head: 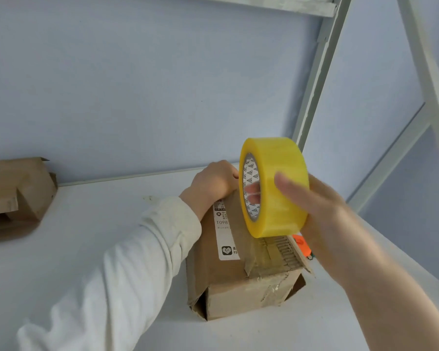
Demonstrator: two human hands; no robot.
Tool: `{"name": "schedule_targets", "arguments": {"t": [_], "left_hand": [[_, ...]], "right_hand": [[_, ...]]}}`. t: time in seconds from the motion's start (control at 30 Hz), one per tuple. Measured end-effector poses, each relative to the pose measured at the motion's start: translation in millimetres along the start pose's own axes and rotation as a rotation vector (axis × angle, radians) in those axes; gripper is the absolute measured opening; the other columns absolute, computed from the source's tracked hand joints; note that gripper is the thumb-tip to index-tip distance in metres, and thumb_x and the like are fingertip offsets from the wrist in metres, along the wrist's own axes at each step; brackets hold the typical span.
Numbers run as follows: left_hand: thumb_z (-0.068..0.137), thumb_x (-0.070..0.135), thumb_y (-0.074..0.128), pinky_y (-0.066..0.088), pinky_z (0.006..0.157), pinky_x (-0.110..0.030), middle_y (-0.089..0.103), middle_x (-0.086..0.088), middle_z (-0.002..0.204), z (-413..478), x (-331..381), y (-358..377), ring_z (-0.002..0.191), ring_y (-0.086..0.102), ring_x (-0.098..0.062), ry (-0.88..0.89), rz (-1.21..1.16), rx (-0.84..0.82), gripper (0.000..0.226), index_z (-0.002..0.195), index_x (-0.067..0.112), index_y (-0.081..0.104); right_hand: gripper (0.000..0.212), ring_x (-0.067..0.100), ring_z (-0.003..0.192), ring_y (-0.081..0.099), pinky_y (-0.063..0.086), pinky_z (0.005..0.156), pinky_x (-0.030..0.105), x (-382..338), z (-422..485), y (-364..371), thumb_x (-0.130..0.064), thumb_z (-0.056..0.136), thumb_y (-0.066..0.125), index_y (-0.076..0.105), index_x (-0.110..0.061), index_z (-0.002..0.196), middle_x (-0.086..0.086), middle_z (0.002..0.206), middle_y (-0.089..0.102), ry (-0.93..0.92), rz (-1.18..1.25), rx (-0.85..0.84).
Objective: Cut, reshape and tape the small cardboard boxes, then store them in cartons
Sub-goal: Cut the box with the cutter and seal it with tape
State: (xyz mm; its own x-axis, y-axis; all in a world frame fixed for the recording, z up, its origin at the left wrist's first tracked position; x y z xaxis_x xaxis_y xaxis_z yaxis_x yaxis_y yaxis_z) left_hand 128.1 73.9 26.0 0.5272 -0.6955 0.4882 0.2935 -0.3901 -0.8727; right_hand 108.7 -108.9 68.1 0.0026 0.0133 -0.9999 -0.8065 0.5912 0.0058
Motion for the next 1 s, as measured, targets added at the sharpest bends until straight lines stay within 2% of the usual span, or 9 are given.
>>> {"name": "schedule_targets", "arguments": {"t": [0.07, 0.17, 0.33, 0.47, 0.57, 0.77, 0.83, 0.9, 1.0], "left_hand": [[0.085, 0.014, 0.047, 0.031, 0.053, -0.026, 0.040, 0.002, 0.061, 1.5, 0.0, -1.5, 0.065, 0.039, -0.020, -0.013, 0.015, 0.027, 0.034, 0.054, 0.019, 0.035], [0.088, 0.018, 0.048, 0.032, 0.052, -0.024, 0.043, 0.003, 0.062, 0.9, -0.1, -2.3, 0.065, 0.043, -0.020, -0.026, 0.046, 0.044, 0.034, 0.055, 0.017, 0.039], [0.091, 0.028, 0.050, 0.032, 0.055, -0.025, 0.050, 0.002, 0.066, -1.5, 1.1, -1.9, 0.061, 0.043, -0.012, 0.049, 0.014, 0.044, 0.030, 0.067, 0.012, 0.057], [0.082, 0.056, 0.057, 0.041, 0.068, -0.028, 0.066, -0.002, 0.086, 2.4, -2.0, 2.0, 0.081, 0.055, -0.016, 0.054, -0.005, 0.043, 0.038, 0.092, 0.022, 0.073], [0.080, 0.063, 0.055, 0.044, 0.077, -0.030, 0.065, 0.003, 0.091, 6.0, -5.3, 4.6, 0.088, 0.056, -0.016, 0.041, 0.015, 0.049, 0.041, 0.095, 0.029, 0.072], [0.085, 0.054, 0.056, 0.040, 0.075, -0.025, 0.067, 0.004, 0.102, -1.3, 1.5, -0.6, 0.098, 0.058, -0.015, 0.120, 0.018, 0.151, 0.032, 0.097, 0.029, 0.071], [0.087, 0.047, 0.057, 0.034, 0.086, -0.019, 0.059, 0.008, 0.123, -24.7, 11.5, -7.0, 0.117, 0.051, -0.010, 0.288, -0.092, 0.152, 0.029, 0.111, 0.033, 0.065], [0.080, 0.062, 0.053, 0.025, 0.098, -0.010, 0.043, 0.014, 0.140, -65.2, 16.7, -9.6, 0.132, 0.034, -0.001, 0.443, -0.196, -0.010, 0.042, 0.120, 0.049, 0.050], [0.054, 0.090, 0.038, -0.001, 0.115, -0.024, 0.006, 0.026, 0.150, -124.8, -6.1, 4.8, 0.140, -0.003, 0.005, 0.508, 0.118, -0.208, 0.079, 0.126, 0.066, 0.017]], "right_hand": [[0.040, 0.013, 0.090, 0.070, 0.056, 0.080, 0.036, 10.2, -5.3, 0.9, -0.064, 0.063, 0.069, 0.073, -0.031, 0.084, -0.004, 0.091, 0.074, -0.104, -0.038, 0.027], [0.040, 0.006, 0.072, 0.069, 0.055, 0.066, 0.028, 7.1, -8.0, 2.7, -0.058, 0.066, 0.065, 0.067, -0.020, 0.081, -0.006, 0.072, 0.073, -0.163, -0.025, 0.178], [0.057, 0.015, 0.057, 0.068, 0.056, 0.056, 0.032, -12.8, -53.5, -3.8, -0.060, 0.050, 0.055, 0.069, -0.007, 0.068, 0.001, 0.061, 0.071, -0.031, -0.052, 0.206], [0.033, 0.014, 0.050, 0.067, 0.056, 0.051, 0.029, -15.5, -95.6, -11.9, -0.063, 0.049, 0.049, 0.068, -0.043, 0.067, -0.001, 0.056, 0.069, 0.092, -0.099, 0.210], [0.055, 0.013, 0.040, 0.062, 0.044, 0.035, 0.016, 4.2, -114.1, -16.7, -0.056, 0.045, 0.050, 0.070, -0.008, 0.061, 0.003, 0.050, 0.067, 0.254, -0.127, 0.160], [0.062, 0.006, 0.050, 0.064, 0.048, 0.050, 0.013, 41.8, -113.1, -8.1, -0.064, 0.048, 0.042, 0.063, -0.018, 0.084, -0.007, 0.055, 0.069, 0.326, -0.201, 0.177], [0.060, 0.005, 0.051, 0.065, 0.048, 0.049, 0.013, 44.8, -111.5, -10.1, -0.065, 0.051, 0.040, 0.062, -0.020, 0.085, -0.009, 0.057, 0.069, 0.330, -0.194, 0.189], [0.059, 0.005, 0.050, 0.064, 0.046, 0.046, 0.011, 45.8, -112.1, -13.6, -0.064, 0.053, 0.040, 0.062, -0.020, 0.085, -0.009, 0.057, 0.069, 0.334, -0.180, 0.182], [0.051, 0.001, 0.045, 0.061, 0.042, 0.042, 0.008, 47.4, -110.0, -17.6, -0.063, 0.065, 0.042, 0.062, -0.020, 0.083, -0.011, 0.054, 0.067, 0.317, -0.152, 0.156]]}}
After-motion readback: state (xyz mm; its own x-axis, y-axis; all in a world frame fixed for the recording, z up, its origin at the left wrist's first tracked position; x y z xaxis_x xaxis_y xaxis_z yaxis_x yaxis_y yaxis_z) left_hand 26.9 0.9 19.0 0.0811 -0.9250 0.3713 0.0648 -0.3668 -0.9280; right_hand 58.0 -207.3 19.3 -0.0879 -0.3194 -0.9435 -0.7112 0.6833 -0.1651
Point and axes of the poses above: each hand's wrist, its own z-axis towards the middle knuckle, its own y-axis out of the palm, x = y × z, the point moved 4 cm from there along z, towards the middle knuckle
